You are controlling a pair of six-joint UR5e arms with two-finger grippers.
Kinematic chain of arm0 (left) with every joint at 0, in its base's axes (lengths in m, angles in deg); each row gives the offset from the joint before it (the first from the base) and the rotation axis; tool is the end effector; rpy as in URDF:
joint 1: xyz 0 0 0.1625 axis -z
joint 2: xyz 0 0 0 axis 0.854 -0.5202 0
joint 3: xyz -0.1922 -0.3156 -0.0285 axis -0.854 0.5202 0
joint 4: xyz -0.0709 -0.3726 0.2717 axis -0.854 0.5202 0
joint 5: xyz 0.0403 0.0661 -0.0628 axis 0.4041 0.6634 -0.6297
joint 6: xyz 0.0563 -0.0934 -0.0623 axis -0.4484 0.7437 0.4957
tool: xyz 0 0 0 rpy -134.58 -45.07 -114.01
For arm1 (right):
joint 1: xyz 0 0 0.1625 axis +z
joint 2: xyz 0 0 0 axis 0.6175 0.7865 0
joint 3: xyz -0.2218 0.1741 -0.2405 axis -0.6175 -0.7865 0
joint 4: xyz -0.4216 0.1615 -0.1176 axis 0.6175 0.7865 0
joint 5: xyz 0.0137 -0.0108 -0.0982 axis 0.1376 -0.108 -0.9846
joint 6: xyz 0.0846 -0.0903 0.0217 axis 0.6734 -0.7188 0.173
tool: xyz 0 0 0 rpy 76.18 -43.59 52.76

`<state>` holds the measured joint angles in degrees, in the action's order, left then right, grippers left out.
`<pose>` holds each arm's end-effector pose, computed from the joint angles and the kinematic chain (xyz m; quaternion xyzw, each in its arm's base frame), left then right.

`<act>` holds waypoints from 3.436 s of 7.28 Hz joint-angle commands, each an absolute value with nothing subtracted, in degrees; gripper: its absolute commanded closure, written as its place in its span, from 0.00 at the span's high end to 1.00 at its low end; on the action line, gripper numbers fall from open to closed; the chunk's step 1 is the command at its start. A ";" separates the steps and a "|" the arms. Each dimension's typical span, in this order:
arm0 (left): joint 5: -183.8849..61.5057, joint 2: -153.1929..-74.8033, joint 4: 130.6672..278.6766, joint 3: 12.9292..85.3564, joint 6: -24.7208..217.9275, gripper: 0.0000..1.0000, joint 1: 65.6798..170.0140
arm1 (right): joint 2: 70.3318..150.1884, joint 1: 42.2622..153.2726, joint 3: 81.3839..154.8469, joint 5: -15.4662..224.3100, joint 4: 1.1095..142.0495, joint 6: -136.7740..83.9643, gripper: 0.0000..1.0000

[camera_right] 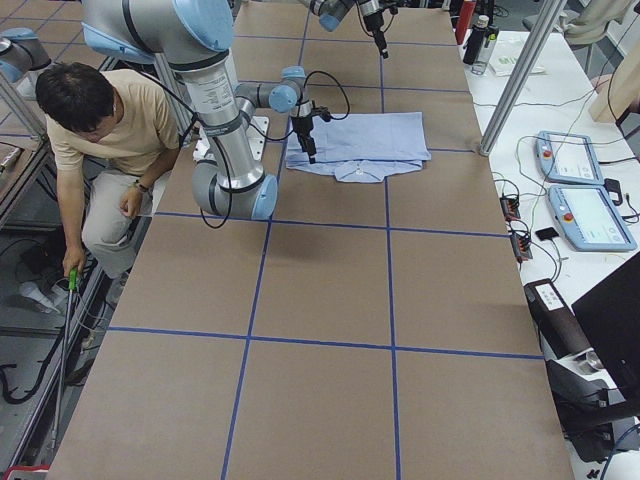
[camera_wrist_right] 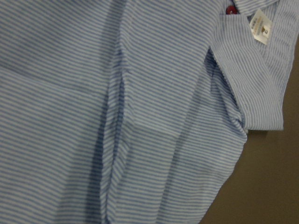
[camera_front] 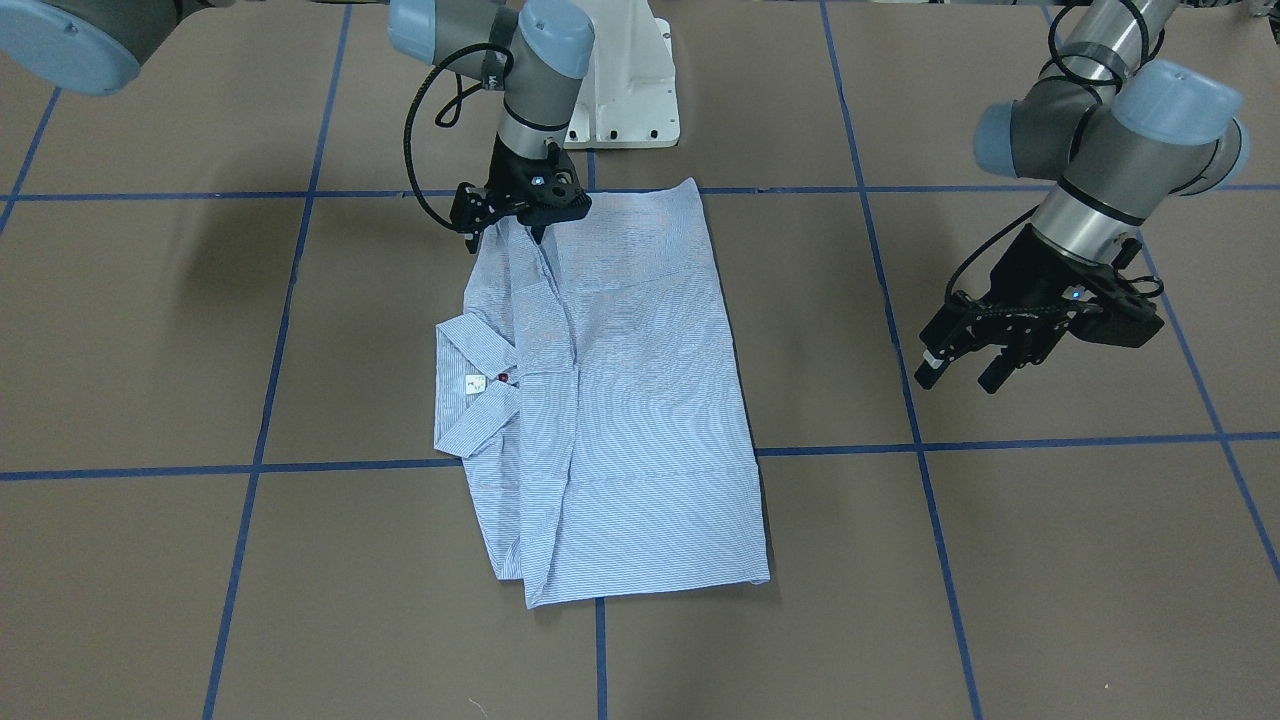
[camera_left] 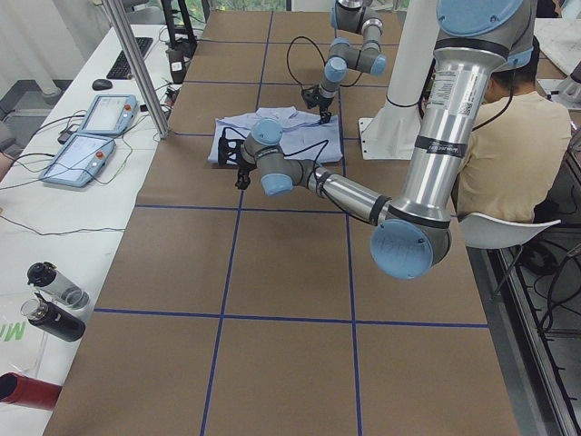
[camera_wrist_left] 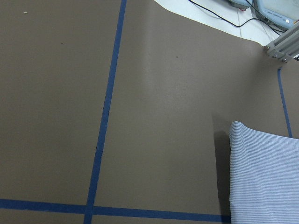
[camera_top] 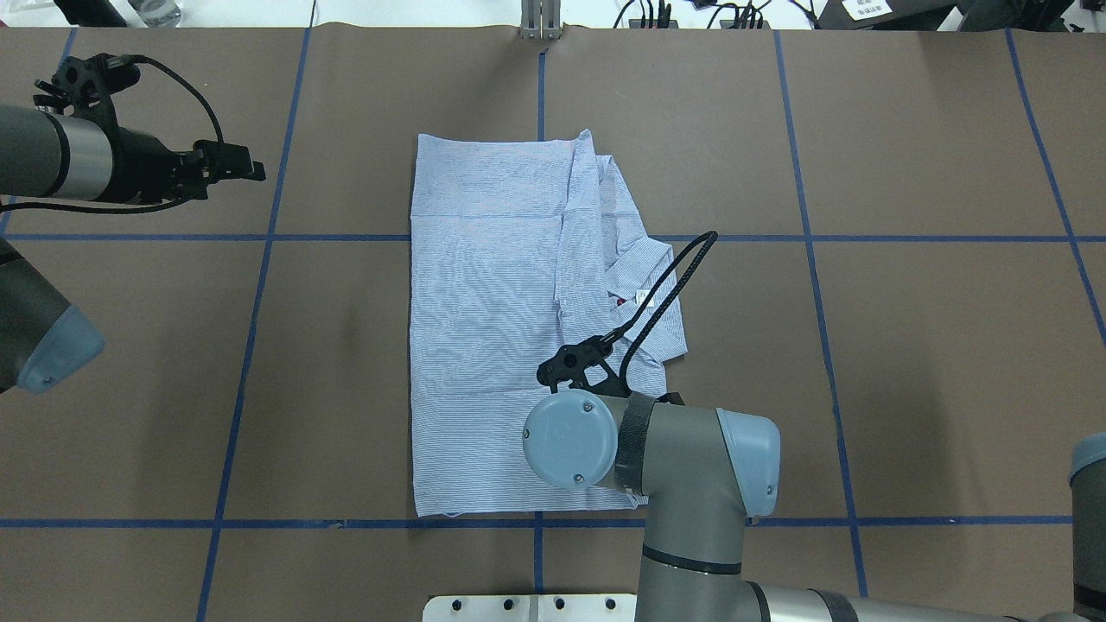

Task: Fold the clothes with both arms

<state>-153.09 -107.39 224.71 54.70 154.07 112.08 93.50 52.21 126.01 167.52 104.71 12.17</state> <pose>0.3207 -0.5722 0.3305 0.1713 0.5318 -0.1464 0.8163 -0.6155 -0.3006 0.1918 0.1297 -0.2054 -0.1675 0.9555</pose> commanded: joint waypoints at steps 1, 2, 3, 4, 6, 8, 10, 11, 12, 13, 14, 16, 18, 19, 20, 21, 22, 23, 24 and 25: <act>-153.12 -106.80 224.71 55.20 154.12 0.97 112.18 | 94.76 54.47 126.11 167.62 104.70 8.62 1.00; -153.12 -106.80 224.71 55.38 154.12 0.97 112.18 | 96.94 55.18 126.98 167.79 104.17 7.64 1.00; -153.12 -106.80 224.71 55.38 154.12 0.97 112.18 | 99.49 56.32 130.55 168.23 104.78 6.67 1.00; -153.04 -106.80 224.71 55.55 154.21 0.97 112.18 | 103.87 56.42 135.29 168.24 104.87 6.06 1.00; -152.95 -106.71 224.45 56.26 154.47 0.98 112.18 | 105.40 56.50 137.27 167.97 105.22 6.75 1.00; -152.86 -106.71 224.45 56.35 154.47 0.98 112.18 | 102.87 57.11 136.83 168.24 105.22 7.01 1.00; -152.86 -106.62 224.36 56.44 154.47 0.98 112.26 | 98.13 58.00 133.95 168.15 104.70 7.63 1.00; -152.95 -106.62 224.36 56.52 154.47 0.98 112.26 | 94.54 57.91 129.06 168.15 104.26 8.85 1.00; -152.95 -106.36 224.36 56.70 154.47 0.98 112.26 | 92.85 57.91 126.48 168.15 104.26 8.95 1.00; -152.95 -106.36 224.36 56.70 154.47 0.98 112.26 | 93.01 57.91 125.50 167.89 103.65 8.69 1.00; -152.95 -106.10 224.36 56.79 154.47 0.98 112.26 | 93.01 58.61 123.66 167.88 101.21 8.34 1.00; -152.95 -105.92 224.36 57.05 154.47 0.98 112.26 | 93.01 61.15 121.28 168.23 99.16 6.94 1.00; -153.03 -105.92 224.36 57.05 154.47 0.98 112.26 | 95.02 64.14 121.01 168.50 99.16 0.54 1.00; -153.04 -105.92 224.36 57.05 154.47 0.98 112.26 | 99.64 65.28 123.10 168.67 97.42 -2.53 1.00; -153.04 -105.92 224.36 57.05 154.47 0.98 112.26 | 102.04 65.82 126.69 169.11 97.40 -2.82 1.00; -153.04 -105.92 224.27 57.14 154.47 0.98 112.26 | 102.15 67.04 128.55 170.94 98.36 -2.83 1.00; -153.04 -106.00 224.36 57.14 154.47 0.98 112.26 | 101.72 67.14 128.48 171.22 100.02 -2.83 1.00; -153.04 -106.01 224.36 57.14 154.47 0.98 112.26 | 101.02 67.31 128.13 171.22 99.52 -2.13 1.00; -153.04 -106.01 224.36 57.23 154.56 0.98 112.26 | 97.96 67.49 126.30 171.14 99.25 -1.25 1.00; -153.12 -106.01 224.27 57.57 154.56 0.98 112.26 | 94.45 67.40 123.15 171.22 98.55 2.93 1.00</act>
<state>-153.06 -106.00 224.34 57.29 154.53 112.26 98.20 67.36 126.15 171.15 99.16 -0.61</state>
